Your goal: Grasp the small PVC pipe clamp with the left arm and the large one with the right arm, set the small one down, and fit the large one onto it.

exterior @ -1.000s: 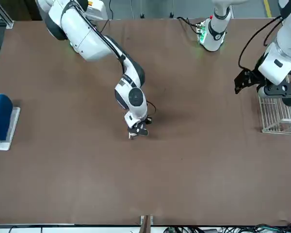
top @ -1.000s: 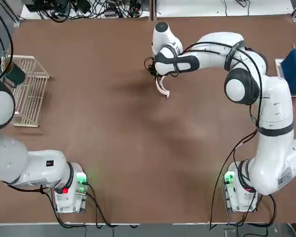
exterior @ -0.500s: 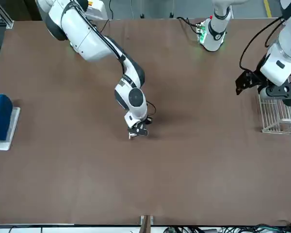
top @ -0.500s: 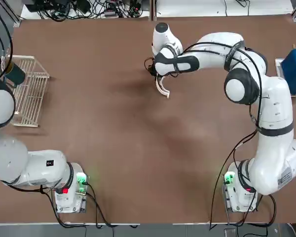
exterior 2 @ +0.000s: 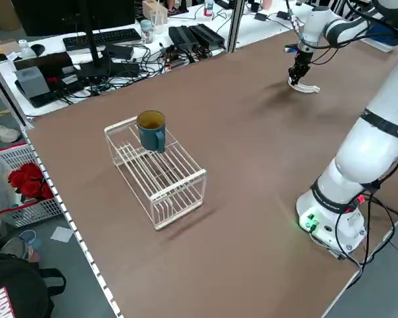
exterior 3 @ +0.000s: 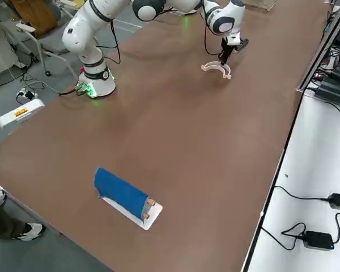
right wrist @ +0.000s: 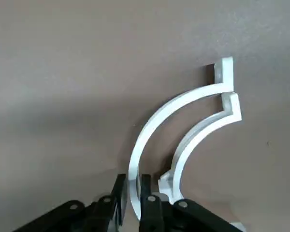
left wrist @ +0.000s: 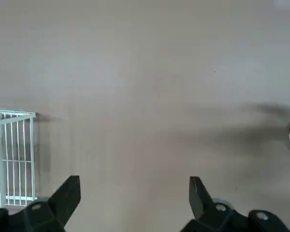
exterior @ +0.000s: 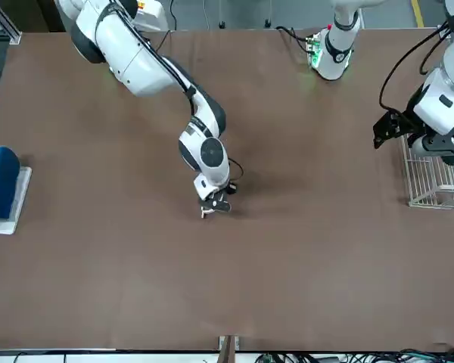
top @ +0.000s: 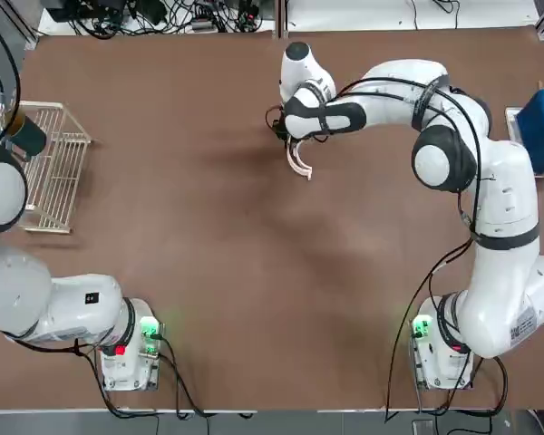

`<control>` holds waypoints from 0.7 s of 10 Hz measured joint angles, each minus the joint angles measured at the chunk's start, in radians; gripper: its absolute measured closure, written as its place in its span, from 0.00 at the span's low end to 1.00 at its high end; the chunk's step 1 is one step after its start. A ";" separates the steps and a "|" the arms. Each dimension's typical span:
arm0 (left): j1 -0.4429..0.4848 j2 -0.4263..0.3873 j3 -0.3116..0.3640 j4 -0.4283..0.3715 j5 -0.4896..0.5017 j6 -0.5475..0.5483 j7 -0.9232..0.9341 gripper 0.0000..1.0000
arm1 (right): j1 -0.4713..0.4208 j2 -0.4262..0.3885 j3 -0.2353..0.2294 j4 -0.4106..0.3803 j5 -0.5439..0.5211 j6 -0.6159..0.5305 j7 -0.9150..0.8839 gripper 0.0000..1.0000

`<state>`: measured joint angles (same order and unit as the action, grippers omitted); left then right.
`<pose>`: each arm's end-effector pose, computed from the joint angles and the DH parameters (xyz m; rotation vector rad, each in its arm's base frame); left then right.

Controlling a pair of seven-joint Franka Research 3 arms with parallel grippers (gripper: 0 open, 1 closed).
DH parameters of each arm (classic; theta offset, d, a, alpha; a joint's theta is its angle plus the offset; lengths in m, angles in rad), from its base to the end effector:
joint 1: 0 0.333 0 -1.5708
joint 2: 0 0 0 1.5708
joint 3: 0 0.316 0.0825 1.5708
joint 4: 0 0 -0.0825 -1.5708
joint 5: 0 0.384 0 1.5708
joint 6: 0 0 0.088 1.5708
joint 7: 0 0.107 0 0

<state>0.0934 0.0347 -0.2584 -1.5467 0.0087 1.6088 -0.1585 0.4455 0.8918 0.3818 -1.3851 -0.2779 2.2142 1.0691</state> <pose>0.5617 -0.0899 0.6205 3.1365 -0.0101 0.0442 0.5427 0.4905 0.1996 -3.0779 0.3171 0.0880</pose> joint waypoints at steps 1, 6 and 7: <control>0.002 0.000 0.000 0.000 0.000 0.000 0.001 0.01 | -0.002 0.000 0.000 0.002 0.000 -0.001 0.000 0.80; 0.001 0.014 -0.006 0.000 0.018 0.000 0.000 0.00 | -0.088 -0.112 0.005 0.033 0.000 -0.181 -0.074 0.28; 0.001 0.015 -0.007 0.000 0.019 0.000 0.000 0.00 | -0.142 -0.174 0.018 0.012 0.000 -0.209 -0.126 0.14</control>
<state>0.0940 0.0492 -0.2658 -1.5467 0.0278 1.6086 -0.1583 0.3038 0.7180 0.3994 -1.3733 -0.2780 2.0051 0.9428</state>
